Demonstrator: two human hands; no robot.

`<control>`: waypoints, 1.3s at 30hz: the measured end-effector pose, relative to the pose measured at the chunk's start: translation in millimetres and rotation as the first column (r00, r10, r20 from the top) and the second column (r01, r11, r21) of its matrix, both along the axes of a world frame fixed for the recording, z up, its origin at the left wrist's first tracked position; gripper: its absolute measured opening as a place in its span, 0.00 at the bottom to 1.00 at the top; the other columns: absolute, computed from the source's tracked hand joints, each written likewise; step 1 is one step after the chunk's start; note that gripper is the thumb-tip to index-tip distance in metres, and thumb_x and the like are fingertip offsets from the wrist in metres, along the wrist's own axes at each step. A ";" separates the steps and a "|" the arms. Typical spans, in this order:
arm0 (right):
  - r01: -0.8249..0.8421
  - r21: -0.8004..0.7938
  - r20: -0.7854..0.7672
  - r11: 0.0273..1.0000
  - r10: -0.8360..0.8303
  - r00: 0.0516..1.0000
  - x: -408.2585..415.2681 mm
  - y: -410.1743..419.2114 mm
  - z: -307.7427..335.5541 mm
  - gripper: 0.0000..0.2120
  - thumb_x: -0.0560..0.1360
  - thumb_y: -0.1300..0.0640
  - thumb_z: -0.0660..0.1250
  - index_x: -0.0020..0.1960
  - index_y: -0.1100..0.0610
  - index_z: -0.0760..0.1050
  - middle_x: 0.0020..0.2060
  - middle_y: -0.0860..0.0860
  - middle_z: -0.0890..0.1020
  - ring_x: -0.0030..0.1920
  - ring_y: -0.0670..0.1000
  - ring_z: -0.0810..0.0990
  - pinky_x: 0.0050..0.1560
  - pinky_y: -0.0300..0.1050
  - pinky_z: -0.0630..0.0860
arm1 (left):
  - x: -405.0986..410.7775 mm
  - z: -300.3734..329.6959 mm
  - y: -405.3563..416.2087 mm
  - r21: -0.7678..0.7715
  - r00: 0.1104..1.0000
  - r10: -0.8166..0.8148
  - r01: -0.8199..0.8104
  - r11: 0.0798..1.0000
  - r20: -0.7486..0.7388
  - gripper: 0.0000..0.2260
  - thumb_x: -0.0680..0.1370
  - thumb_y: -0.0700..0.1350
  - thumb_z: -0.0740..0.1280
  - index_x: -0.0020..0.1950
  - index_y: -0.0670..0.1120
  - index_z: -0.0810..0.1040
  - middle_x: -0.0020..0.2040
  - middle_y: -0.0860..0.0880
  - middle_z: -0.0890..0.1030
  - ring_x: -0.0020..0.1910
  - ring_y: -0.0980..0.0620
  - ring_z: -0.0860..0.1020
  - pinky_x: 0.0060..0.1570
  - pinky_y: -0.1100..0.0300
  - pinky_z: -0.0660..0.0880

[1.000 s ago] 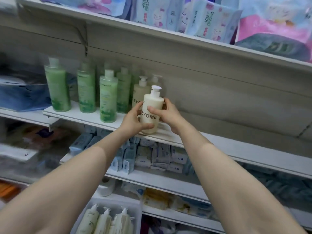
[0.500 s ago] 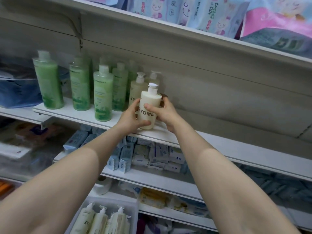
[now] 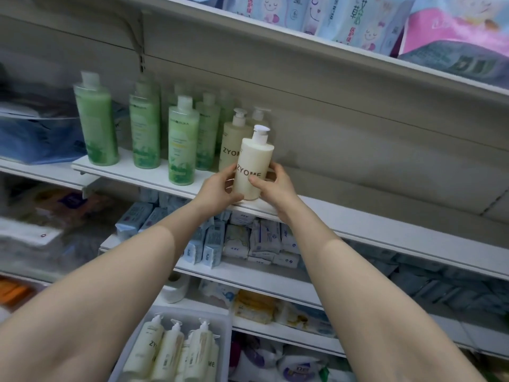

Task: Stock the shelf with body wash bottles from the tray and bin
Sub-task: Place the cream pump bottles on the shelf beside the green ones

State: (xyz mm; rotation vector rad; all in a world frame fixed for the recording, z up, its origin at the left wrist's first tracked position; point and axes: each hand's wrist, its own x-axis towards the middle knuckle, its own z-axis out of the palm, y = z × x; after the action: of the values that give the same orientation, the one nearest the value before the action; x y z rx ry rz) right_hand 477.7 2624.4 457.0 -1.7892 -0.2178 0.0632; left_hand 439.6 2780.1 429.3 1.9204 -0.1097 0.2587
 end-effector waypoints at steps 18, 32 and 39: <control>-0.015 -0.097 -0.128 0.995 0.002 0.992 -135.1 61.8 -170.2 0.12 0.76 0.63 0.67 0.57 0.51 0.74 0.41 0.49 0.79 0.42 0.49 0.80 0.52 0.53 0.80 | -125.0 -145.2 47.8 -0.081 0.962 0.232 -0.246 0.966 -0.145 0.17 0.75 0.35 0.70 0.63 0.46 0.77 0.53 0.48 0.81 0.51 0.51 0.80 0.54 0.57 0.78; -0.169 -0.330 -0.567 0.929 -0.051 0.822 -173.8 45.3 -392.1 0.21 0.78 0.60 0.67 0.70 0.52 0.69 0.62 0.51 0.77 0.62 0.51 0.77 0.57 0.40 0.73 | -212.0 -364.4 44.6 0.011 0.707 0.276 -0.355 0.935 -0.651 0.19 0.75 0.40 0.72 0.64 0.52 0.77 0.55 0.54 0.80 0.52 0.58 0.78 0.52 0.67 0.76; -0.222 -0.436 -0.554 0.872 -0.065 0.830 -146.0 32.0 -468.8 0.29 0.78 0.58 0.67 0.77 0.50 0.62 0.71 0.51 0.73 0.69 0.53 0.73 0.66 0.48 0.73 | -195.9 -444.4 2.0 0.060 0.627 0.272 -0.338 0.939 -0.730 0.24 0.75 0.43 0.71 0.71 0.50 0.71 0.63 0.51 0.77 0.58 0.54 0.76 0.59 0.59 0.74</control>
State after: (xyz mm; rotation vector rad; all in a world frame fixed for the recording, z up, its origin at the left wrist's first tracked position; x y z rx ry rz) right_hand 331.7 2656.4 -11.8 -2.1740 0.1646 0.7563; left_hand 243.7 2782.1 -15.0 1.8138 0.7726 -0.3038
